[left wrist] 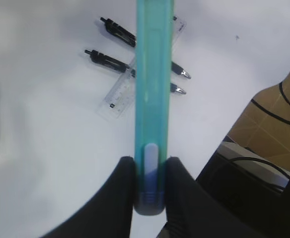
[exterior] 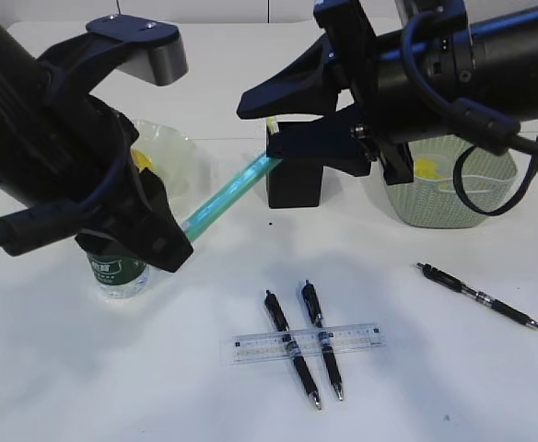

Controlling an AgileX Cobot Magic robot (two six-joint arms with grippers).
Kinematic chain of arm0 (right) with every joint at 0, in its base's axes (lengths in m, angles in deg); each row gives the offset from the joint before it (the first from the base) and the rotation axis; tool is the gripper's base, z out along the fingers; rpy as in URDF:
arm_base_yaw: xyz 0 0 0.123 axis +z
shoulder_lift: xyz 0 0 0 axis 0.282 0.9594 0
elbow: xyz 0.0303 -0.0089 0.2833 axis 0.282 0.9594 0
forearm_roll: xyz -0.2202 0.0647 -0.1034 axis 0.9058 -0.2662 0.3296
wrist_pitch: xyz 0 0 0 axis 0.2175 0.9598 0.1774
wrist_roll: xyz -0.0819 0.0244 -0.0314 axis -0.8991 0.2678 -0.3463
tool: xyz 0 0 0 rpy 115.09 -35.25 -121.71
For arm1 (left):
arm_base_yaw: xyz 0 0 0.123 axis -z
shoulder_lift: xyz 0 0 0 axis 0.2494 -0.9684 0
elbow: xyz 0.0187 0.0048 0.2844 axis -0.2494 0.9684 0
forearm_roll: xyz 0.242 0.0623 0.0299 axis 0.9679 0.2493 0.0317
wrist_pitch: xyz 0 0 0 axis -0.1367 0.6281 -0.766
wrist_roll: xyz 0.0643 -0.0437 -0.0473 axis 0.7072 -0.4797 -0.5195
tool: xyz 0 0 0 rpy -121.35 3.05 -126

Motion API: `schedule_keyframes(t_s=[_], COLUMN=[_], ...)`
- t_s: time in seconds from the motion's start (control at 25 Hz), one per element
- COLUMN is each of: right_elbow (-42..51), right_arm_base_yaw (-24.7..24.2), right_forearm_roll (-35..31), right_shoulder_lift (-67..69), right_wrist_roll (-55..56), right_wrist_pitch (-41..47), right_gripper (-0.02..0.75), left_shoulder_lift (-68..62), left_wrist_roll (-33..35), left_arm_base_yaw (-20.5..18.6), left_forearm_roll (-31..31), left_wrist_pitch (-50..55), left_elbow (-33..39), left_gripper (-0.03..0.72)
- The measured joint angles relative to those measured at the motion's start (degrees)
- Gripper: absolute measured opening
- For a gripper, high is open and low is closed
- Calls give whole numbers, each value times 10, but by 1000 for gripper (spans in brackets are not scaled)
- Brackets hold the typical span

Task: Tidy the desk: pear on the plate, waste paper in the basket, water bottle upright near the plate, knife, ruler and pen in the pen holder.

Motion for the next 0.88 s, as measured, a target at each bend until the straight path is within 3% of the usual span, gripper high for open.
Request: schedule_keyframes(t_s=[0.44,0.88], right_elbow=[0,0], right_arm_base_yaw=[0,0], right_forearm_roll=[-13,65], right_shoulder_lift=[0,0], right_wrist_roll=[-5,37], right_wrist_pitch=[8,13], right_gripper=[355,355], left_shoulder_lift=[-1,-1], left_wrist_roll=[10,11], left_arm_base_yaw=[0,0], left_forearm_roll=[-12,23], left_wrist_pitch=[-1,10], left_elbow=[-3,-3], left_gripper=[119,119])
